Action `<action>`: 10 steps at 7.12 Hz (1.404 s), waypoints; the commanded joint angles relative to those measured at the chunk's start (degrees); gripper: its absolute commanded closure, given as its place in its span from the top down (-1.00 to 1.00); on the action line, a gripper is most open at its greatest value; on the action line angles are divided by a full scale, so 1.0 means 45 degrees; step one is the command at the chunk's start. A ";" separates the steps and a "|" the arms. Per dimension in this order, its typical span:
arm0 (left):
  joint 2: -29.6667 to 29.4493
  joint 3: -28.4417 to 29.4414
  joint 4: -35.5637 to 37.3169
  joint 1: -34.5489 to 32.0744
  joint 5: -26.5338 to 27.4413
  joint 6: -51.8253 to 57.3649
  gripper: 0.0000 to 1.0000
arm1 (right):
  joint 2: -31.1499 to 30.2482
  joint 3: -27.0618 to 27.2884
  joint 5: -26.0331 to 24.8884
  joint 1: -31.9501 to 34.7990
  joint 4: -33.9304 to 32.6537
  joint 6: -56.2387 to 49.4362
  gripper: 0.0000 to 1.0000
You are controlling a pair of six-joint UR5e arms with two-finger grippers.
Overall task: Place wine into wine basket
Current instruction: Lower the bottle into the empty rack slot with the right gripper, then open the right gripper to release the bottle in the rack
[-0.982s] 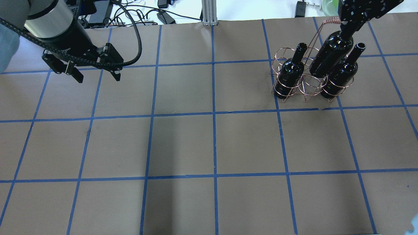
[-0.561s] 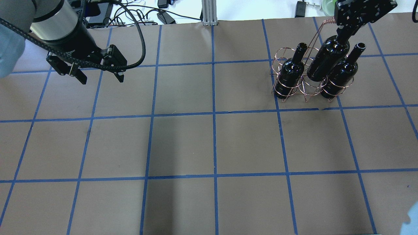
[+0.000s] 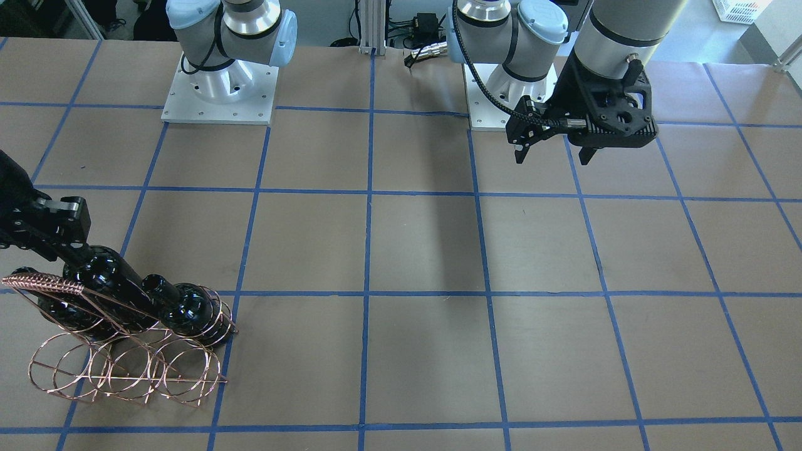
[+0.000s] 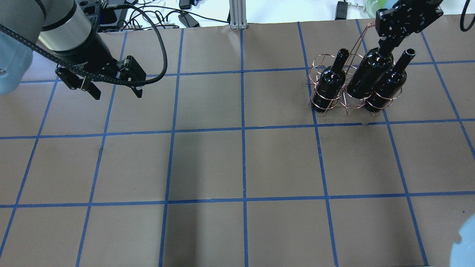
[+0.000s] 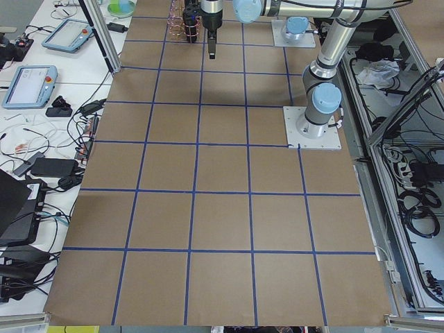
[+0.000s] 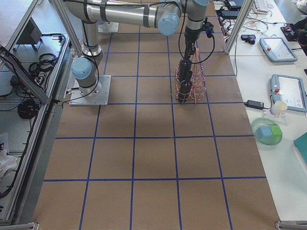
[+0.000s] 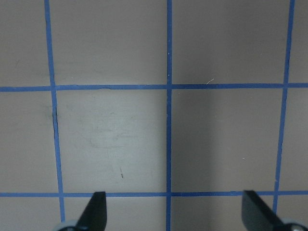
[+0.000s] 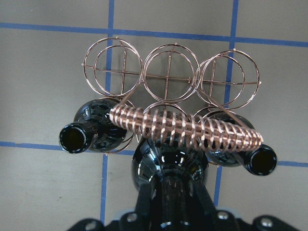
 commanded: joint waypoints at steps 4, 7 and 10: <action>0.0012 -0.0134 0.0020 -0.0001 0.0024 0.0072 1.00 | 0.0370 0.1742 -0.0028 0.0003 -0.1590 -0.0119 -1.00; 0.0032 -0.0153 0.0001 -0.0001 0.0063 0.0072 1.00 | 0.0157 0.1762 0.0050 0.0041 -0.1571 -0.0159 0.81; 0.0032 -0.0153 0.0020 -0.0001 0.0044 0.0053 1.00 | -0.2314 0.1762 -0.0010 0.0100 0.0061 -0.0003 1.00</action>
